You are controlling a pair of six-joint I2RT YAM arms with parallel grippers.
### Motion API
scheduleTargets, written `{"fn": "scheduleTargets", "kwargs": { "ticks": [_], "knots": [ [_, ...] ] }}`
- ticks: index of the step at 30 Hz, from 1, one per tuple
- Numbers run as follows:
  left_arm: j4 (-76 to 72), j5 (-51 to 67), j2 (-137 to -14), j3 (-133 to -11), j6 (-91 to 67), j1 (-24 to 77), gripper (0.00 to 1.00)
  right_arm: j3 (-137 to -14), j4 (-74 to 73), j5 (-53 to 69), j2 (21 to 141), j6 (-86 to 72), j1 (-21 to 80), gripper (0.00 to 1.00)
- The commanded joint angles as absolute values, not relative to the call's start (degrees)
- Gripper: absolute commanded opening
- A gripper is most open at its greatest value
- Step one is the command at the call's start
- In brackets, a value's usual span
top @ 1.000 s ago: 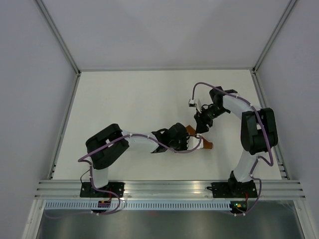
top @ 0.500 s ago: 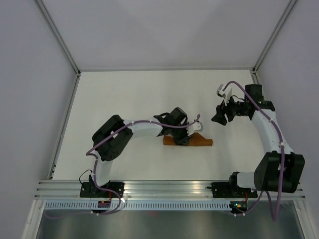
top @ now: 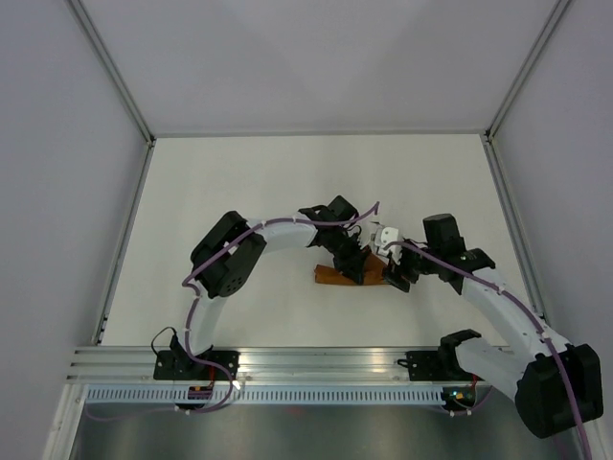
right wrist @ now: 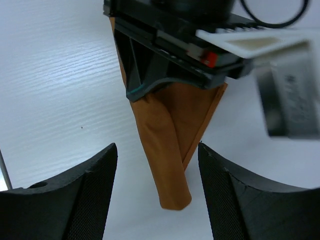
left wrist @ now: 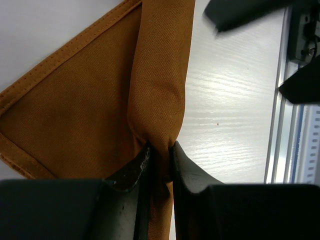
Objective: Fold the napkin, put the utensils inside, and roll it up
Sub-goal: Roll the napkin with the utensil
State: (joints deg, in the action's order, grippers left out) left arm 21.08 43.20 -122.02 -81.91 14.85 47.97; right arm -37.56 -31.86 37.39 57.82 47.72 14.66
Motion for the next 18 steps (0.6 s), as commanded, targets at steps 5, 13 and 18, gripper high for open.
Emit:
{"fn": "scheduleTargets", "kwargs": {
  "ticks": [5,13,18],
  "knots": [
    [30.7,43.1,-127.7,-82.0,12.1,47.3,0.22,-29.4,-14.0,20.9,62.1,47.5,28.2,0.71],
    [31.9,43.2,-129.9,-83.8,11.0,46.9,0.23,-27.4,-7.3,15.3,68.6,46.3,35.4,0.70],
    [32.3,43.4,-130.2,-84.4,10.9,46.8,0.23,-26.9,-4.0,13.8,70.4,46.1,35.9,0.69]
  ]
}}
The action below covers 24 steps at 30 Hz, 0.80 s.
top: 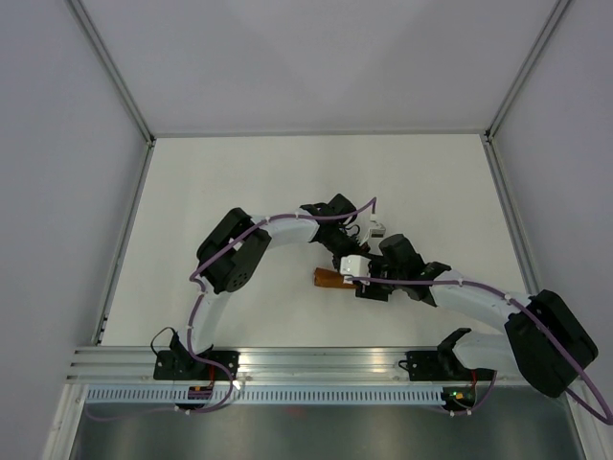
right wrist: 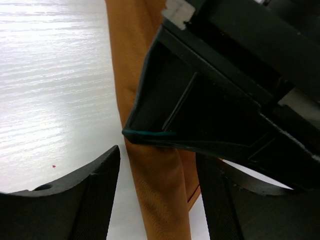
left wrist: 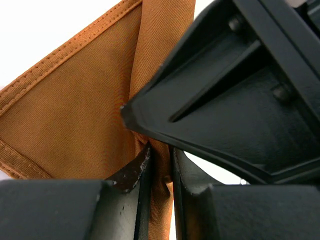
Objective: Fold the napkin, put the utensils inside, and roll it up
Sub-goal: Roll the napkin with the utensil
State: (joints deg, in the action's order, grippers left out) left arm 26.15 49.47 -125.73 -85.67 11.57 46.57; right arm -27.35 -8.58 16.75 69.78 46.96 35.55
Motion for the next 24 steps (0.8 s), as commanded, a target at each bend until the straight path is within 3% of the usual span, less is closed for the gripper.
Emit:
{"fn": "scheduleTargets", "kwargs": {
  "ticks": [1,6,10,16,24],
  "knots": [
    [32.4,43.5,-130.2,-84.5,10.9,46.7,0.24,-26.8,-4.0,14.0,70.8,46.0,35.9,0.67],
    [33.1,45.3,-130.2,-85.4,10.8,46.1,0.27,-26.8,-5.2,14.2,71.9,46.3,36.0,0.56],
    [33.1,46.4,-129.4,-86.0,10.5,45.4,0.33,-26.5,-6.2,14.4,72.5,46.8,36.0,0.39],
    [32.6,47.3,-127.9,-86.3,9.7,44.6,0.36,-26.7,-8.2,15.5,72.7,47.0,35.9,0.27],
    [24.7,52.4,-121.6,-84.0,3.5,41.0,0.38,-27.8,-11.3,18.2,74.1,47.3,35.7,0.23]
  ]
}}
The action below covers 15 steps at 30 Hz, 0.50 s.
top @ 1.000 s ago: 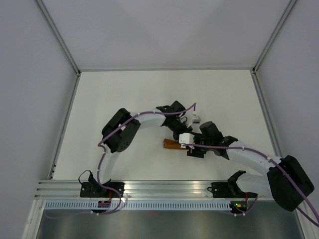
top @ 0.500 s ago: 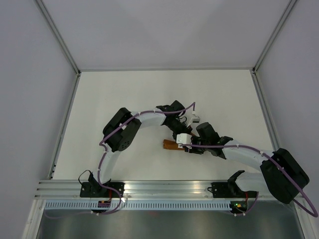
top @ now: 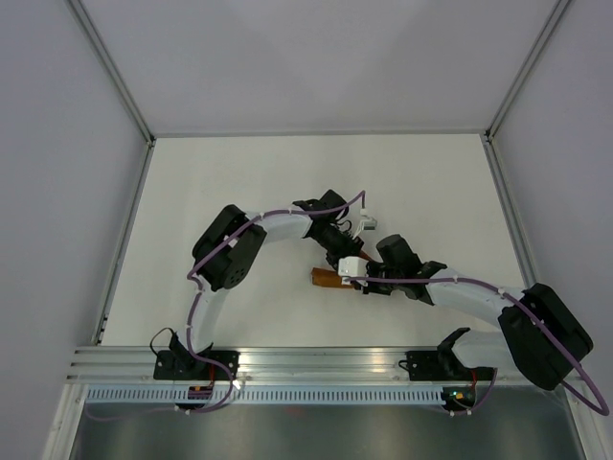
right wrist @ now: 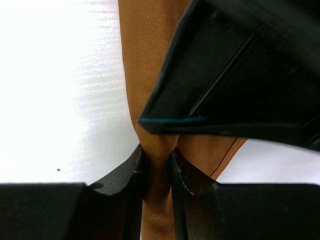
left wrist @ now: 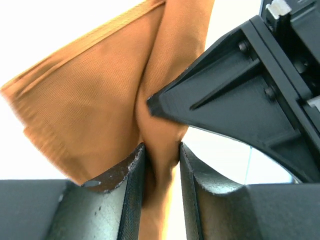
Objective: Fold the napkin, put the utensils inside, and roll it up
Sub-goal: Roll the napkin with the utensil
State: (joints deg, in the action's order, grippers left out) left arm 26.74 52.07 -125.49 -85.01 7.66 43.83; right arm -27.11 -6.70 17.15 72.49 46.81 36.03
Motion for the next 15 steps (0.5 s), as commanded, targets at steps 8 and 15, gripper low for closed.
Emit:
{"fn": "scheduleTargets", "kwargs": {
  "ticks": [8,15],
  "knots": [
    [16.2,49.8,-114.5,-78.9,-2.3,37.4,0.38,-32.7,-18.9,24.9,78.3,49.4,32.1,0.21],
    [-7.2,33.4,-100.1,-60.1,-9.5,36.8,0.39,-42.9,-30.9,33.7,89.0,54.5,26.4,0.21]
  ]
}}
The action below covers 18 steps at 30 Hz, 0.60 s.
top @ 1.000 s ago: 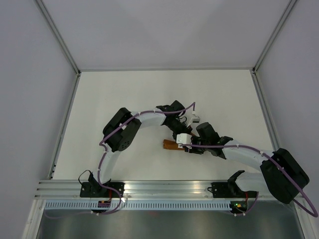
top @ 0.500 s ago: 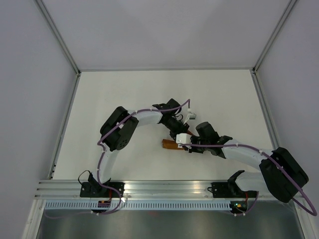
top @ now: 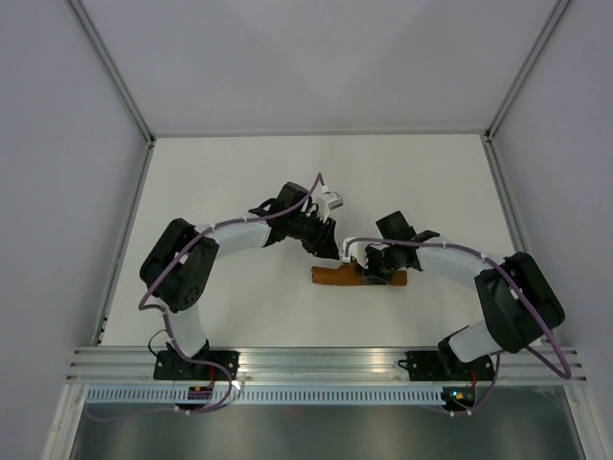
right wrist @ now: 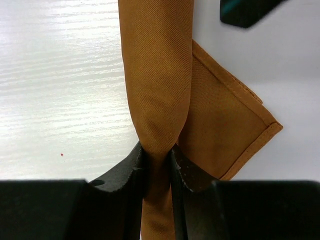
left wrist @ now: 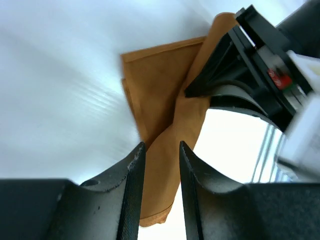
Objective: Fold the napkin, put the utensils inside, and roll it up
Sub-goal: Roll the napkin with the utensil
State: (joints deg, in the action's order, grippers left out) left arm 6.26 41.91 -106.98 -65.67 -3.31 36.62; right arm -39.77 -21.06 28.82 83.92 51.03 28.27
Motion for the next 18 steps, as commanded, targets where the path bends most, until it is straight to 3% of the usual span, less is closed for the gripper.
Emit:
{"fn": "scheduleTargets", "kwargs": {
  "ticks": [1,8,15,18],
  "knots": [
    [-12.3,29.6,-98.2,-58.0,-10.0,36.8,0.39,-44.0,-33.7,34.6,90.3,56.0,25.3,0.21],
    [-41.2,12.9,-82.5,-36.6,-12.1,39.5,0.46,-56.7,-46.5,39.8,105.1,63.1,20.9,0.21],
    [-43.9,-6.2,-79.9,-31.5,9.4,51.8,0.52,-66.2,-55.2,42.6,115.6,65.9,17.9,0.21],
    [-42.6,-8.1,-82.5,-32.6,17.7,55.6,0.55,-68.5,-56.4,42.9,118.0,65.8,17.6,0.21]
  ]
}}
